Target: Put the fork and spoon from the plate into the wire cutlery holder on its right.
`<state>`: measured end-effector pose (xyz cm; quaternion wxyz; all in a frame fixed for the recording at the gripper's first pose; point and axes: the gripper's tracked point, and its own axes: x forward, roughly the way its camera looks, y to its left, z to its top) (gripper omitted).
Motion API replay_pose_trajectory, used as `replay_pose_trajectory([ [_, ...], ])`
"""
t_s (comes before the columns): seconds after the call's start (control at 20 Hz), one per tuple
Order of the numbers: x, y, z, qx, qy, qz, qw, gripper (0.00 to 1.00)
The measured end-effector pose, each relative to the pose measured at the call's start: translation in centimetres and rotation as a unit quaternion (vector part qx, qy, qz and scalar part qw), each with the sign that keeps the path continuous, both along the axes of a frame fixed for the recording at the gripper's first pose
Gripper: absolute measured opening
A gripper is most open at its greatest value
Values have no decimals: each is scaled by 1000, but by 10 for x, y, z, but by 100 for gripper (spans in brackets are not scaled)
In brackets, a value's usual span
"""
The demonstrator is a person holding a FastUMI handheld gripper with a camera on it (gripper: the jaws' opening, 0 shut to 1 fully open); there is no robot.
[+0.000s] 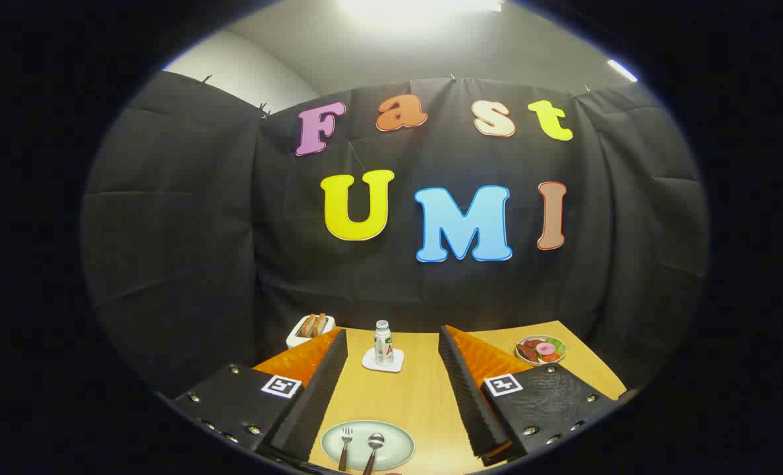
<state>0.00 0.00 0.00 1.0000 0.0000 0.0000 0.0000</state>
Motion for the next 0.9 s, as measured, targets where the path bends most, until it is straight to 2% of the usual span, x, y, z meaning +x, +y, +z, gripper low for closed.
replay_pose_trajectory([
  [0.65,14,1,-48,-7,63,3,998,86],
  [0.9,25,-3,-103,-16,133,-18,991,86],
])
